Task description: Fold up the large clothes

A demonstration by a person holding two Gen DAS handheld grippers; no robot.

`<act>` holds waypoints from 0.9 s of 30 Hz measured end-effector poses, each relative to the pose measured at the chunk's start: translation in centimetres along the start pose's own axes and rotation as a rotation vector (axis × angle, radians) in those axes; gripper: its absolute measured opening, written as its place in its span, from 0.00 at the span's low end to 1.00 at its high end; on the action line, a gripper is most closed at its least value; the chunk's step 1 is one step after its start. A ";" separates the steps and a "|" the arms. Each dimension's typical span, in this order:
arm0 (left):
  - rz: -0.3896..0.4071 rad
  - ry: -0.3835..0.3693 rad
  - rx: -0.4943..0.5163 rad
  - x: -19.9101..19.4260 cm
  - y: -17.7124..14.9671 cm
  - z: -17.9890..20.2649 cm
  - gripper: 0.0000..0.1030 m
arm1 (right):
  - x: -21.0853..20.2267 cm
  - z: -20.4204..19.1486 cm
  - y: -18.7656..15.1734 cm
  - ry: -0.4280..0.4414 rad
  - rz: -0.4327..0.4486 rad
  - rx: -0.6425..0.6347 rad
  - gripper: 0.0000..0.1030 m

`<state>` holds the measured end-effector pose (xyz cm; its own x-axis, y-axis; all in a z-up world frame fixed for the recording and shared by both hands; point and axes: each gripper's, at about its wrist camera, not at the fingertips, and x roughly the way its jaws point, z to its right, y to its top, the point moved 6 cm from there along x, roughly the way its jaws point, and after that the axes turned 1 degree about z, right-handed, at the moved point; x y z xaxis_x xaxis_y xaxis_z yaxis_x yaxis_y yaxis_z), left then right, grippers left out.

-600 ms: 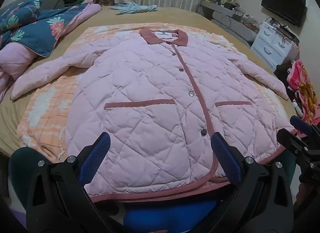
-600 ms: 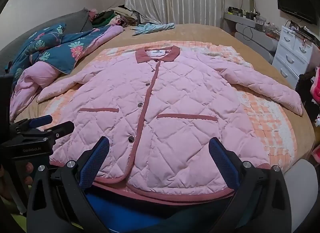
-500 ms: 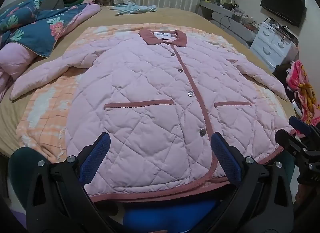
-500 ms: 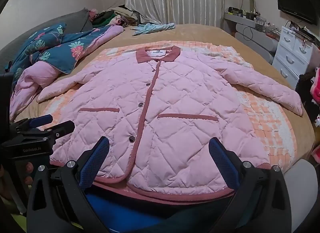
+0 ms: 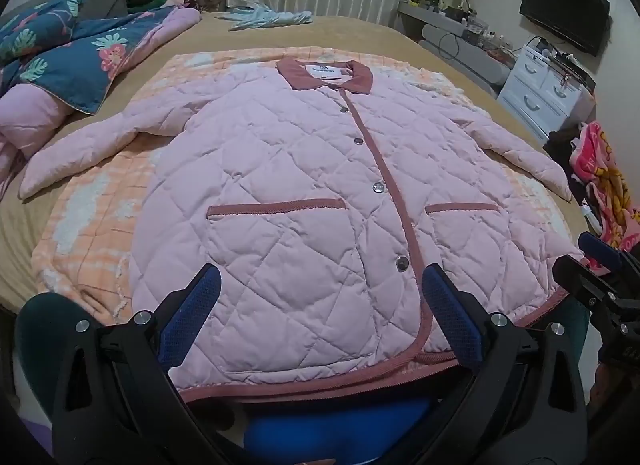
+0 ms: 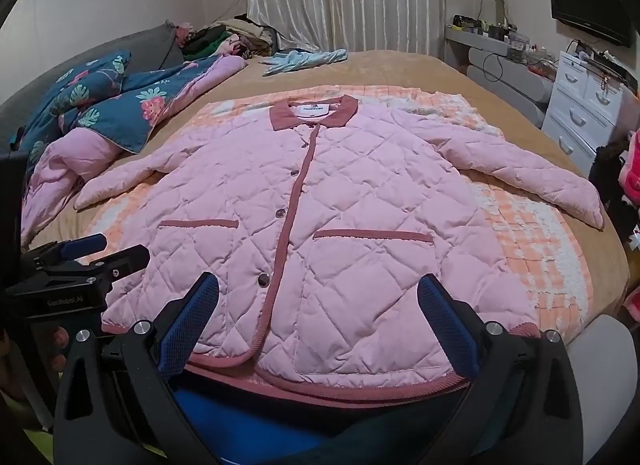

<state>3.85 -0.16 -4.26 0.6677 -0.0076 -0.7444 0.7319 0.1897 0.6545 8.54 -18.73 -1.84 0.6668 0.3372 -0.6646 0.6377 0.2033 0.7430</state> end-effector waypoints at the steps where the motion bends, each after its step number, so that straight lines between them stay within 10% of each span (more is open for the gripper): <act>1: -0.001 -0.001 -0.001 0.0 0.0 0.0 0.91 | 0.0 0.0 0.0 0.000 0.001 0.000 0.96; 27: 0.000 -0.009 0.004 -0.2 -0.1 0.4 0.91 | 0.0 -0.4 -0.2 0.009 -0.002 -0.006 0.96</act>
<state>3.68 -0.56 -4.11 0.6689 -0.0169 -0.7431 0.7324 0.1856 0.6551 8.25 -18.39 -1.94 0.6621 0.3453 -0.6651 0.6365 0.2095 0.7423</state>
